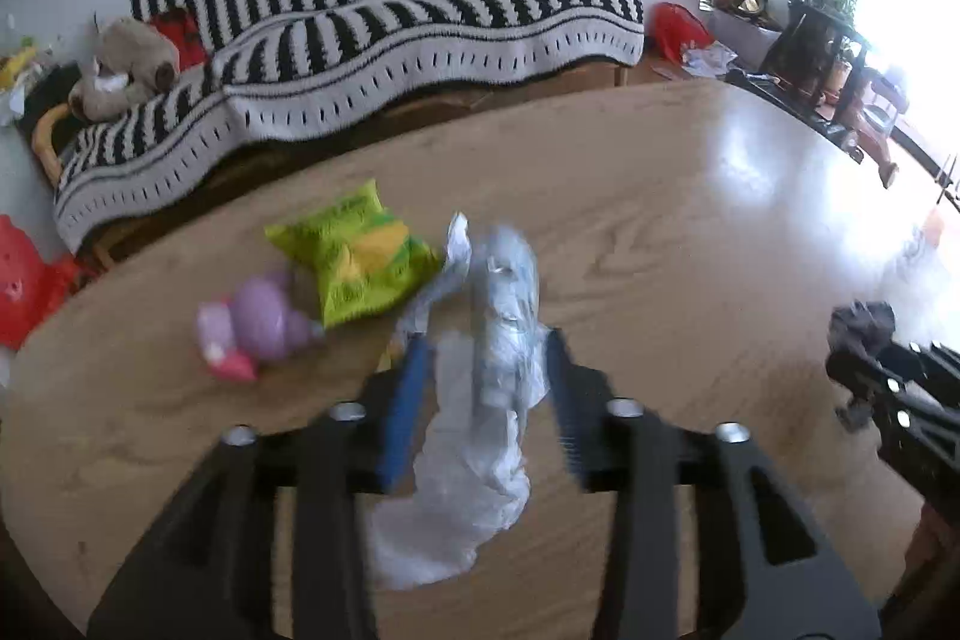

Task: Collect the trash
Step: 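Grasp the crumpled blue-white paper with the right tool while the left tool grasps the silver-dotted tube, then carry the tube and paper over the black bin and open both tools to drop them, then move both open tools back over the table toward the white tissue and pink toy, then grasp the pink-purple toy with the left tool while the right tool grasps the white tissue, then carry the toy and tissue over the black bin and open both tools to drop them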

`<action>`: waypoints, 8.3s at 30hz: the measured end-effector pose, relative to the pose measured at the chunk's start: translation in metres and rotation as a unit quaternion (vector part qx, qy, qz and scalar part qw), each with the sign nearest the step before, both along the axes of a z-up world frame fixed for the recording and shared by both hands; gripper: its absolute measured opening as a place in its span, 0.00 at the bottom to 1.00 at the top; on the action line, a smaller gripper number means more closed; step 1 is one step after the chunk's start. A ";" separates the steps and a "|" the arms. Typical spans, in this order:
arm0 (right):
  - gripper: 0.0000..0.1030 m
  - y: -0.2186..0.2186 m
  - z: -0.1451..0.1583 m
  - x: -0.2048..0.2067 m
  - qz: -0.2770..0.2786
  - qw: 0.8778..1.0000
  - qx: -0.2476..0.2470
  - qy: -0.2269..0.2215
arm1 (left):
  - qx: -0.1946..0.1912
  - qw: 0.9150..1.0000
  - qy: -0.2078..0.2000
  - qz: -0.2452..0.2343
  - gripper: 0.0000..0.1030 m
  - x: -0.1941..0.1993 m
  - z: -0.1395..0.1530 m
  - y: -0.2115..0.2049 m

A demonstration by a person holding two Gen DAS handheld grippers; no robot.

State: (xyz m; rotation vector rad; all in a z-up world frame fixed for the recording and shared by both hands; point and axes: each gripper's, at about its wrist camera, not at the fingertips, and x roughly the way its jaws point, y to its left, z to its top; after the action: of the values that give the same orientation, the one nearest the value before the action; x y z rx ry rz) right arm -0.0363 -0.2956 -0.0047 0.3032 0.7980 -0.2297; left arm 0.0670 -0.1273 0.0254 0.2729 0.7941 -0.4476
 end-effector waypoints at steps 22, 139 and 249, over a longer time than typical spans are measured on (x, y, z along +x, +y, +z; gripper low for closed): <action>0.31 -0.005 0.003 -0.002 -0.016 1.000 0.012 -0.022 | -0.029 0.999 -0.036 0.019 0.14 0.008 0.019 0.001; 0.94 0.173 -0.010 0.120 0.174 0.980 -0.057 0.083 | -0.011 0.982 0.084 0.169 0.94 -0.005 -0.040 0.160; 0.15 -0.004 0.101 -0.105 0.091 0.984 0.066 -0.141 | -0.066 0.995 -0.017 -0.066 0.34 -0.143 0.076 -0.012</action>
State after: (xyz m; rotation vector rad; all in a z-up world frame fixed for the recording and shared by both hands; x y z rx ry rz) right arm -0.1417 -0.2996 0.0965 0.3758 0.5575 0.0393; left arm -0.0757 -0.1396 0.1013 0.2095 0.7115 -0.6159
